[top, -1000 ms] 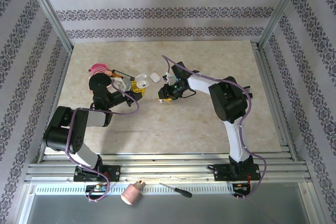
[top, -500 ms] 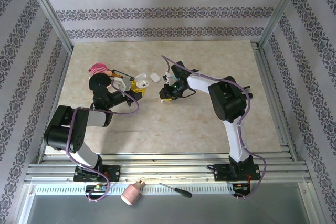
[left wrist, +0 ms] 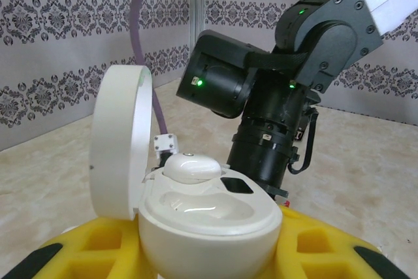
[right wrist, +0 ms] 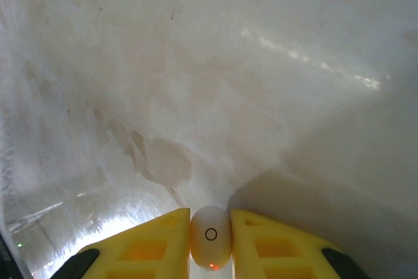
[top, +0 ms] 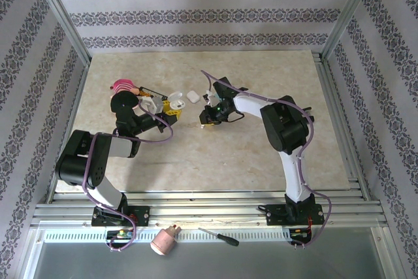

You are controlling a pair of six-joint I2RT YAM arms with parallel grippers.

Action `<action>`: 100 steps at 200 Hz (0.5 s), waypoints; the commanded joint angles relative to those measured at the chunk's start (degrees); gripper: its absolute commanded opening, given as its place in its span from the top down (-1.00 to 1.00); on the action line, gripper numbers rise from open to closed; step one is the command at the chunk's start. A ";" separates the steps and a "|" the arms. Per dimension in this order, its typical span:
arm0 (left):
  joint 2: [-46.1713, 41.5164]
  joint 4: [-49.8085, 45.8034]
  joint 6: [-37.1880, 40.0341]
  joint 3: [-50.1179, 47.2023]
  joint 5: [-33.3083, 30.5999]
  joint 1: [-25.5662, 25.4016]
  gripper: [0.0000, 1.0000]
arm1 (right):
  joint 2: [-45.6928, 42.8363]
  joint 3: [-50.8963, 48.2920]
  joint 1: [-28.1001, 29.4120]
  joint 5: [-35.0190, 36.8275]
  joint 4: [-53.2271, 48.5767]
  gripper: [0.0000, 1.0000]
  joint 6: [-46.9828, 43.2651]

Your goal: Insert wireless bluetooth earbuds into charging case

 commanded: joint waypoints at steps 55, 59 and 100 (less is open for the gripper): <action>3.53 8.60 -1.19 1.03 -1.66 -0.31 0.58 | -17.59 -4.76 0.48 7.95 -0.27 0.60 -1.62; 3.62 8.60 -0.84 1.07 -2.13 -0.62 0.58 | -18.27 -4.58 0.66 8.30 -0.52 0.60 -1.63; 3.96 7.34 3.23 1.64 -7.47 -2.87 0.57 | -24.13 -2.37 2.54 10.15 -0.67 0.60 -0.94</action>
